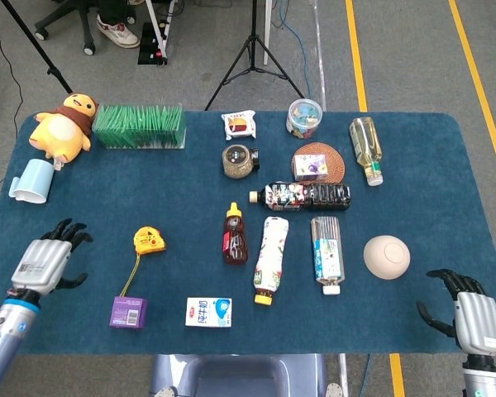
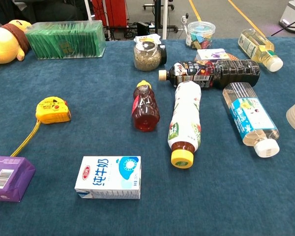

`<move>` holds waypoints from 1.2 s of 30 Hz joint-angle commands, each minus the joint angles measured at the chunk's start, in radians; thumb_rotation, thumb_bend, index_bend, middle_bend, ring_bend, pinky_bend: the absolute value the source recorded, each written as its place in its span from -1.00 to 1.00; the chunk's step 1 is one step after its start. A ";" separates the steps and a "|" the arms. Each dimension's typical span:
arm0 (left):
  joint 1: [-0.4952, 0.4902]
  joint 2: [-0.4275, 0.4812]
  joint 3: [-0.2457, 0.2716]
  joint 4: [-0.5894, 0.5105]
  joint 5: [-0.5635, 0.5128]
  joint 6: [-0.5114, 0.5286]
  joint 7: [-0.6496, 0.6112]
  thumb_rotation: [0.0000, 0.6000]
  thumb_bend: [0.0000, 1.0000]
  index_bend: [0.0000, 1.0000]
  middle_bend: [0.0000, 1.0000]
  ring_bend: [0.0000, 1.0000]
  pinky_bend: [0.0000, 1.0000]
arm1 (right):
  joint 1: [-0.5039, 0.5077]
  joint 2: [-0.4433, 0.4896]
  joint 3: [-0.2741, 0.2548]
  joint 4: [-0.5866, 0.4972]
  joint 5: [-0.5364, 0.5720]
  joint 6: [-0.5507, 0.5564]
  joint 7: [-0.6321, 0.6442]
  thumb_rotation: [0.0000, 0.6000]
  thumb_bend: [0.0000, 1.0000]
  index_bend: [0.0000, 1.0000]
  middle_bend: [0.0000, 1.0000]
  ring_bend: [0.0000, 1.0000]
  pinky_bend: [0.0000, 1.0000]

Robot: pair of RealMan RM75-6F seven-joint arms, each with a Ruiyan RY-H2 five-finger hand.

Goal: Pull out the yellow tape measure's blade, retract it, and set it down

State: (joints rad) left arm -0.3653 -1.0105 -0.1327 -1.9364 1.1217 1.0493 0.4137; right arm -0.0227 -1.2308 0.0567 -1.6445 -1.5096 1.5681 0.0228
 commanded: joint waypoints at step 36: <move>-0.342 -0.325 0.006 0.319 -0.380 -0.184 0.073 1.00 -0.58 -0.50 -0.73 -0.95 -0.51 | -0.011 0.006 0.006 0.024 0.014 0.009 0.044 0.82 -0.41 -0.35 -0.31 -0.26 -0.47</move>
State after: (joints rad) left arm -0.7065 -1.3346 -0.1276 -1.6190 0.7432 0.8655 0.4869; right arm -0.0342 -1.2249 0.0630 -1.6200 -1.4958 1.5766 0.0670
